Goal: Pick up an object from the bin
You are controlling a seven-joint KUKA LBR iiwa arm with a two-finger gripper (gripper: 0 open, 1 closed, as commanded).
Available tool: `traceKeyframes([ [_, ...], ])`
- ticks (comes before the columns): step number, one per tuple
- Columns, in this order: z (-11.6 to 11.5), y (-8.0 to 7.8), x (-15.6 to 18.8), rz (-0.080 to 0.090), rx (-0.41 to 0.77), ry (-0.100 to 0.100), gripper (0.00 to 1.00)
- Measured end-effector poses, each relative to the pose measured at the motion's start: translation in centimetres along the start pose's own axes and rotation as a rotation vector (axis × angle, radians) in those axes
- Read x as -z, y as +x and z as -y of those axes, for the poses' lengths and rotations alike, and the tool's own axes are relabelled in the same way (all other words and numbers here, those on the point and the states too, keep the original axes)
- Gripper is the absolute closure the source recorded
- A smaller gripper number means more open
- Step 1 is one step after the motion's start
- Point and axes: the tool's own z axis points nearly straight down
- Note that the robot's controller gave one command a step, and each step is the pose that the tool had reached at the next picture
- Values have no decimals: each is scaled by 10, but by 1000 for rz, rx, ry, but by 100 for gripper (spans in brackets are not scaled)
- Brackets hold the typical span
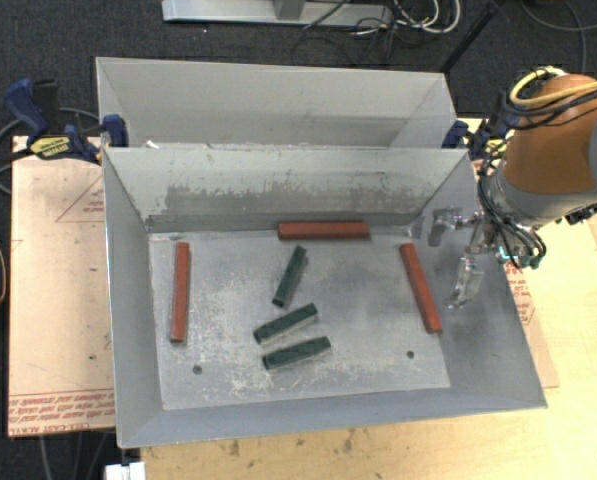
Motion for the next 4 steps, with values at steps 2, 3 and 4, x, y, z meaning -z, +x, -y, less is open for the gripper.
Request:
traceKeyframes([
  [2,-165,-21,-16,8,616,0,0],
  [3,-227,-34,-88,3,681,-2,0],
  [4,-222,-36,-83,9,675,2,100],
])
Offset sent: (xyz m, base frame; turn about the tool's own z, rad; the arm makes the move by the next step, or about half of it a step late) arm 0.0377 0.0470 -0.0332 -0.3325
